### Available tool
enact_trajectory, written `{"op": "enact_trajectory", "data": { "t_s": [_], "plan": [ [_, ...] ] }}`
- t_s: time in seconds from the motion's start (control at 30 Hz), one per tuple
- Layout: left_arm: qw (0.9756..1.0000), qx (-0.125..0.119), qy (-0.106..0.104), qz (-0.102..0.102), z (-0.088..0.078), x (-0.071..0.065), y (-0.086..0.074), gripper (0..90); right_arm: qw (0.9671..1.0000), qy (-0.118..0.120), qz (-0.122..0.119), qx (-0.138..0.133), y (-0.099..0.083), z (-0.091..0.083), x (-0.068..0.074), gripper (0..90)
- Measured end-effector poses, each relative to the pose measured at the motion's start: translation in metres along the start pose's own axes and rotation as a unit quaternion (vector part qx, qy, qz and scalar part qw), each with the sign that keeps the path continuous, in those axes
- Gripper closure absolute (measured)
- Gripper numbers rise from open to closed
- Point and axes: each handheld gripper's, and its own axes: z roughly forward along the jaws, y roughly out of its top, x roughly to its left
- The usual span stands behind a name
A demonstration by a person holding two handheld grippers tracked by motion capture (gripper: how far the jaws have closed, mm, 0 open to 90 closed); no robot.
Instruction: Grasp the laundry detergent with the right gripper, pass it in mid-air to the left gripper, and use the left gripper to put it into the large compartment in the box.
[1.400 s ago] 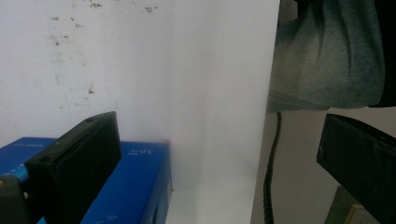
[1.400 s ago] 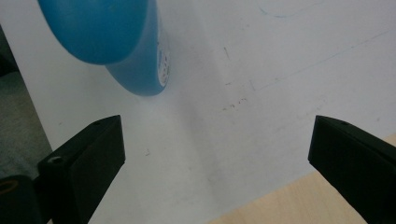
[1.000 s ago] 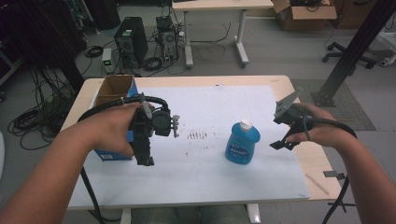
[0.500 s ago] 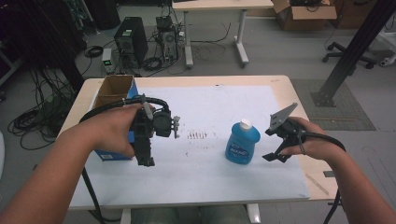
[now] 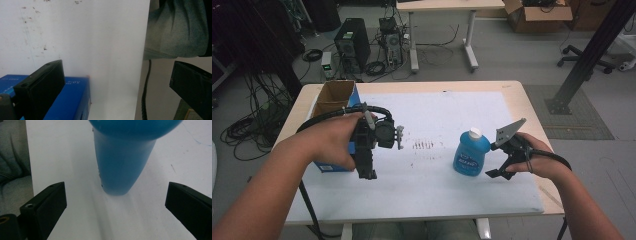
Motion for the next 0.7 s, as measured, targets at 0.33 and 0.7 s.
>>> {"op": "enact_trajectory", "data": {
  "t_s": [0.33,0.7],
  "plan": [
    [1.0000,-0.001,0.001,0.002,0.002,0.002,0.002,0.4,0.9998,0.006,0.004,-0.018,-0.001,0.015,0.000,3.9],
    [1.0000,-0.005,-0.002,-0.001,0.005,0.002,-0.001,0.4,0.9990,-0.002,0.009,-0.044,0.000,0.025,-0.005,3.7]
  ]
}}
